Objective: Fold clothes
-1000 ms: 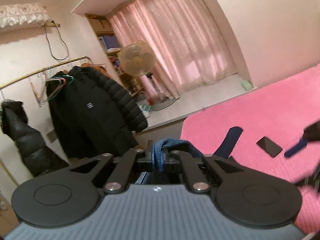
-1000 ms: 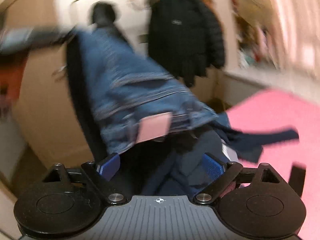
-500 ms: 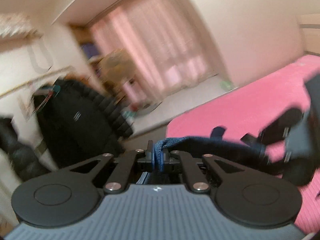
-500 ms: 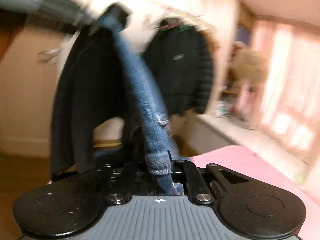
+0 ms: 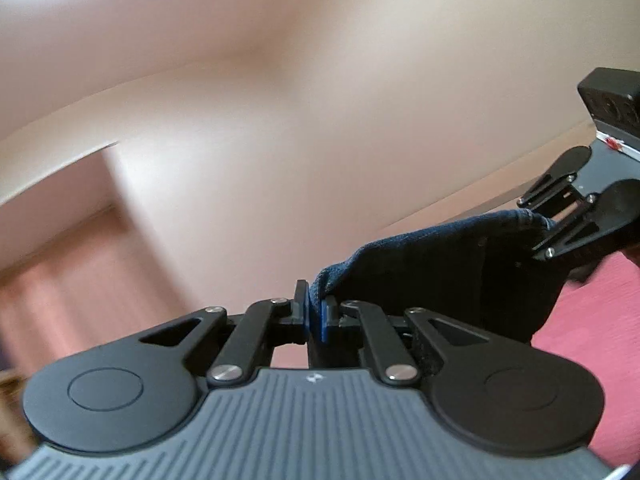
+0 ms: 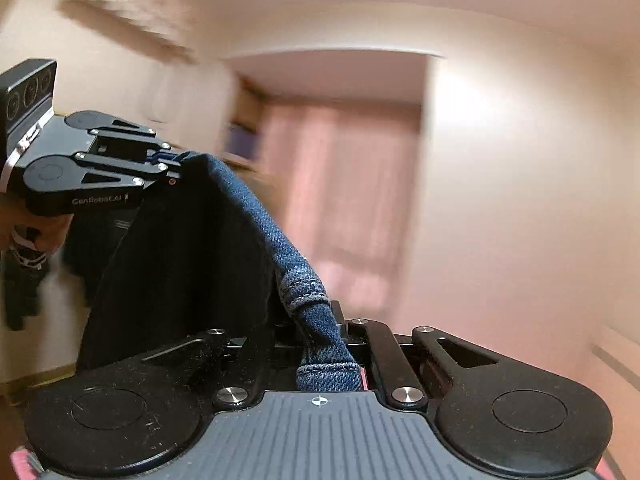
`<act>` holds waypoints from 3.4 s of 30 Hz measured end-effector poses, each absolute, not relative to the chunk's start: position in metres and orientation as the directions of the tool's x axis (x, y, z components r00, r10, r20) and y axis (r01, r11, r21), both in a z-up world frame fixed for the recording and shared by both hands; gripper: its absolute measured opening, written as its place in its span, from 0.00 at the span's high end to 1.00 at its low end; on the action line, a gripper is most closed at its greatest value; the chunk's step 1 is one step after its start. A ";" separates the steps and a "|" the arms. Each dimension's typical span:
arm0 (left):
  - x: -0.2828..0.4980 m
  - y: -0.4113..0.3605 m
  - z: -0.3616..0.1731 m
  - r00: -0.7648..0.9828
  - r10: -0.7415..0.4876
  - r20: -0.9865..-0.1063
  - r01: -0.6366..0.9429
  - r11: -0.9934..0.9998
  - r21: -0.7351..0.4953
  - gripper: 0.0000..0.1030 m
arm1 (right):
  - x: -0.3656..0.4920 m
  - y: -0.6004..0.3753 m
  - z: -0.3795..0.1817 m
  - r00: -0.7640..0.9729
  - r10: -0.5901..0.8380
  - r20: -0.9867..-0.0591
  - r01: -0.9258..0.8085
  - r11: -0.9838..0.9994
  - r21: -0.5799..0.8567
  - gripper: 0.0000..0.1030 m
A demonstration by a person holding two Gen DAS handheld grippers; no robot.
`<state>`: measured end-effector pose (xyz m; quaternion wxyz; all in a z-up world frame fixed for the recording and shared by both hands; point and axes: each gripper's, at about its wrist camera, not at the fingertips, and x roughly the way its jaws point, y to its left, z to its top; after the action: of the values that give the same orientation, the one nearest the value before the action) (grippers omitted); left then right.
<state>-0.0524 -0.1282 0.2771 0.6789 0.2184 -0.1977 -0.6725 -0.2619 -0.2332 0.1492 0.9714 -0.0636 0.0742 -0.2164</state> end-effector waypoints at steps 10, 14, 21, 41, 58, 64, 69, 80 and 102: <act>-0.137 -0.295 0.126 -0.311 -0.866 -0.391 0.864 -0.429 0.263 0.95 | -0.396 -0.285 0.026 0.611 -0.658 -0.441 0.699 0.709 -0.090 0.95; -0.168 -0.378 0.100 -0.358 -0.803 -0.476 0.831 -0.507 0.230 0.95 | -0.429 -0.361 0.003 0.580 -0.627 -0.520 0.703 0.708 -0.069 0.95; -0.191 -0.618 0.045 -0.291 -0.708 -0.643 0.900 -0.430 0.066 0.78 | -0.464 -0.553 -0.047 0.525 -0.534 -0.662 0.716 0.698 0.005 0.95; -0.114 -0.426 -0.208 0.082 -0.383 -0.920 0.993 0.112 0.042 0.42 | -0.355 -0.578 -0.232 0.515 -0.036 -0.856 0.594 0.735 0.326 0.27; -0.069 -0.332 -0.222 0.172 -0.430 -0.887 0.983 0.139 0.123 1.00 | -0.210 -0.590 -0.252 0.648 0.201 -0.734 0.444 0.684 0.579 0.77; 0.047 -0.370 -0.094 0.450 -0.586 -0.674 0.890 0.356 0.284 1.00 | -0.172 -0.637 -0.176 0.823 0.102 -0.558 0.340 0.700 0.628 0.34; 0.035 -0.364 -0.090 0.406 -0.644 -0.648 0.909 0.356 0.215 0.63 | -0.171 -0.668 -0.147 0.888 0.023 -0.460 0.312 0.705 0.637 0.00; -0.030 -0.365 -0.302 0.337 -0.445 -0.830 0.901 -0.103 0.421 0.58 | -0.347 -0.597 -0.268 0.474 -0.111 -0.873 0.542 0.819 0.190 0.00; -0.161 -0.332 -0.330 0.090 -0.744 -0.662 0.820 -0.322 0.473 0.39 | -0.544 -0.619 -0.334 0.619 -0.518 -0.590 0.656 -0.072 0.751 0.40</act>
<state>-0.1608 -0.3316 -0.3304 0.5806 0.4557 0.0414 -0.6734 -0.5439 -0.6191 -0.3345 0.6787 0.5907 0.0584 -0.4325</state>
